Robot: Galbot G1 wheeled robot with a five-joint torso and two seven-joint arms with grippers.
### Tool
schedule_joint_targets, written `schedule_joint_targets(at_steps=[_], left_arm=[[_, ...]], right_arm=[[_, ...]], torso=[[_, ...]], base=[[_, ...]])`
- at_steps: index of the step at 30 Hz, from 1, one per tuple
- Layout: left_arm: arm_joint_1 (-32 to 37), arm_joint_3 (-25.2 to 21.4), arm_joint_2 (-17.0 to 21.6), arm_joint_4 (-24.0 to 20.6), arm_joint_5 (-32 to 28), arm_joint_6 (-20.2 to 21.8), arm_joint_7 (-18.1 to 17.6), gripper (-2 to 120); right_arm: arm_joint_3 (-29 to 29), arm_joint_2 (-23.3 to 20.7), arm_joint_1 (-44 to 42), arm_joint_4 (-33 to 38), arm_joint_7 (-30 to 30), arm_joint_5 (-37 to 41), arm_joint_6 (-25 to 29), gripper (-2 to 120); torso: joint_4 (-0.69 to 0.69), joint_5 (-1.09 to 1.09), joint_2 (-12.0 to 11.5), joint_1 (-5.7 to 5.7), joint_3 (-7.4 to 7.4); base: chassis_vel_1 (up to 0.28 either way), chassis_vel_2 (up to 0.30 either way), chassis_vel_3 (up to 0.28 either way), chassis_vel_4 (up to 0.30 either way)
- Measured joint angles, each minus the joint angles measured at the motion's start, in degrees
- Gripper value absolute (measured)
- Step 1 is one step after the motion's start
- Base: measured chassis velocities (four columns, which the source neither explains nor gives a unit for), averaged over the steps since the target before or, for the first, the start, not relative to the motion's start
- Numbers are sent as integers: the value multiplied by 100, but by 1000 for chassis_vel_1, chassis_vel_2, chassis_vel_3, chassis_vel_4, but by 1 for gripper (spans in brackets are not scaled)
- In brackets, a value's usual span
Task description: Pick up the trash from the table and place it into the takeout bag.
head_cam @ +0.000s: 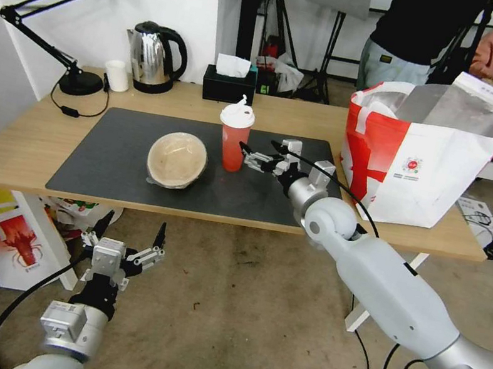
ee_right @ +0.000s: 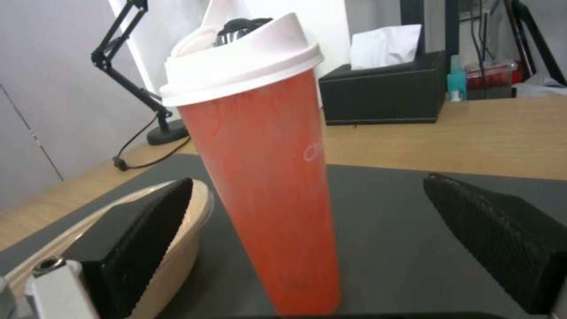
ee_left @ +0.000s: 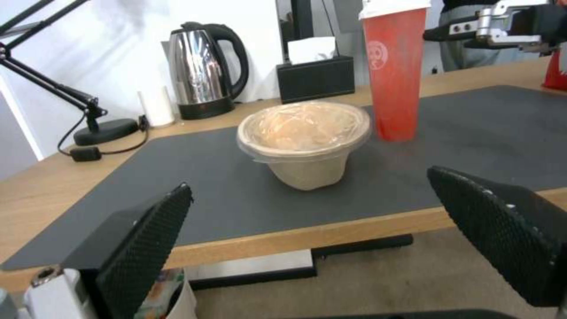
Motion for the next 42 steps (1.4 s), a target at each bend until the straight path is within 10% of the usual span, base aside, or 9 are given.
schedule_joint_targets(at_steps=[42], left_arm=[[0, 0, 0, 0, 0, 0, 0, 100]], right_arm=[[-229, 420, 352, -799, -141, -43, 36, 100]], torso=[[0, 0, 0, 0, 0]], base=[[0, 0, 0, 0]])
